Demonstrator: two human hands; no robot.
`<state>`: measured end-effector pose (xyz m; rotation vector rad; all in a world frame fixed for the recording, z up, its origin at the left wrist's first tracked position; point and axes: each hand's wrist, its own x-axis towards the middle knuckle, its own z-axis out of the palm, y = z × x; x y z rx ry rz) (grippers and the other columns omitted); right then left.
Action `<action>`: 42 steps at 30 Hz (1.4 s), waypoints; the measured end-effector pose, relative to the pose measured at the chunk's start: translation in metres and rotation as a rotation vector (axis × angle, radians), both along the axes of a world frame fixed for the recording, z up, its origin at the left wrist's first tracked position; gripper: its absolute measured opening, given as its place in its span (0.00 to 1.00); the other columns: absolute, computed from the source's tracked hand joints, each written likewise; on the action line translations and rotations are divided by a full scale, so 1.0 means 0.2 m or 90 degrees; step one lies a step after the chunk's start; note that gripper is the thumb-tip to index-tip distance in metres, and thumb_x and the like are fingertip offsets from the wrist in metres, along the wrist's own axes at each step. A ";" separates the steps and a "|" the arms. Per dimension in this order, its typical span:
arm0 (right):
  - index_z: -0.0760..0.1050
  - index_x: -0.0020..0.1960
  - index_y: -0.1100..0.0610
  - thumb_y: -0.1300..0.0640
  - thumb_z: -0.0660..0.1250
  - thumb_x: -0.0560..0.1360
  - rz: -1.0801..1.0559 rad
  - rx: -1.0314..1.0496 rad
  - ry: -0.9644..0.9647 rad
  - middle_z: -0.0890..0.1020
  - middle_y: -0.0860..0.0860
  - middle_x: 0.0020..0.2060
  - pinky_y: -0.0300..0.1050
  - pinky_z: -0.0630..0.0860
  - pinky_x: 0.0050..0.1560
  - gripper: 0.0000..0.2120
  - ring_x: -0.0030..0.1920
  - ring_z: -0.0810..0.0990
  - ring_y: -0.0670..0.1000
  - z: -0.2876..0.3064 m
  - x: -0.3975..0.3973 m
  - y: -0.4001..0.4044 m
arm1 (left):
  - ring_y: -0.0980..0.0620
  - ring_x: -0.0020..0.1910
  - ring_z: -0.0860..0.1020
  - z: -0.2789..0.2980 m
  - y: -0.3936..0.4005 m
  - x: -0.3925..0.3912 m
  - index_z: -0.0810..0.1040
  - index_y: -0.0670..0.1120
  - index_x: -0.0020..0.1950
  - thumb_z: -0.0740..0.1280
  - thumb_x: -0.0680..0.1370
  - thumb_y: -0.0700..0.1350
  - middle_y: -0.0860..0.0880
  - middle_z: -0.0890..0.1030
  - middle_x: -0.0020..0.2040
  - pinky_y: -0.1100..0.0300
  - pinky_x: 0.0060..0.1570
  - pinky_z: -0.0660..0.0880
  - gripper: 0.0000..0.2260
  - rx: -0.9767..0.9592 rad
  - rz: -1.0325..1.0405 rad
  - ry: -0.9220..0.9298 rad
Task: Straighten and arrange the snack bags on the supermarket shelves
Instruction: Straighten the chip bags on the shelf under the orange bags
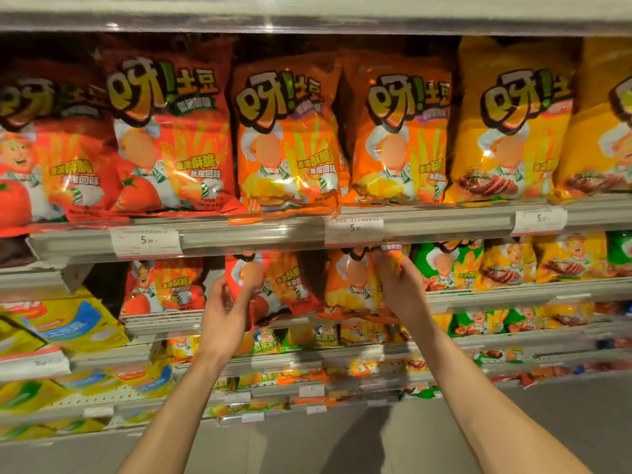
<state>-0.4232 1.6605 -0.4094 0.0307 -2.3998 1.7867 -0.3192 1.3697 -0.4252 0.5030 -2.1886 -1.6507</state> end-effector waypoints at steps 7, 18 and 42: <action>0.81 0.42 0.51 0.41 0.62 0.82 -0.074 0.156 0.061 0.81 0.47 0.38 0.48 0.76 0.41 0.18 0.41 0.81 0.53 -0.03 -0.04 -0.03 | 0.54 0.65 0.73 -0.03 -0.06 0.04 0.69 0.60 0.69 0.65 0.80 0.62 0.59 0.76 0.64 0.56 0.64 0.67 0.19 -0.008 -0.016 -0.032; 0.74 0.57 0.33 0.38 0.77 0.71 0.147 -0.038 -0.015 0.85 0.39 0.51 0.31 0.78 0.48 0.19 0.52 0.84 0.40 -0.06 0.08 0.05 | 0.83 0.48 0.72 0.02 0.02 0.02 0.69 0.61 0.68 0.65 0.79 0.64 0.70 0.74 0.55 0.74 0.47 0.66 0.19 -0.010 -0.005 -0.038; 0.66 0.73 0.46 0.41 0.72 0.76 0.150 0.132 -0.013 0.78 0.35 0.54 0.27 0.75 0.47 0.30 0.51 0.79 0.32 -0.13 -0.11 -0.03 | 0.58 0.54 0.79 0.01 -0.12 -0.01 0.70 0.49 0.76 0.67 0.79 0.62 0.56 0.80 0.57 0.65 0.50 0.72 0.29 -0.040 0.040 -0.036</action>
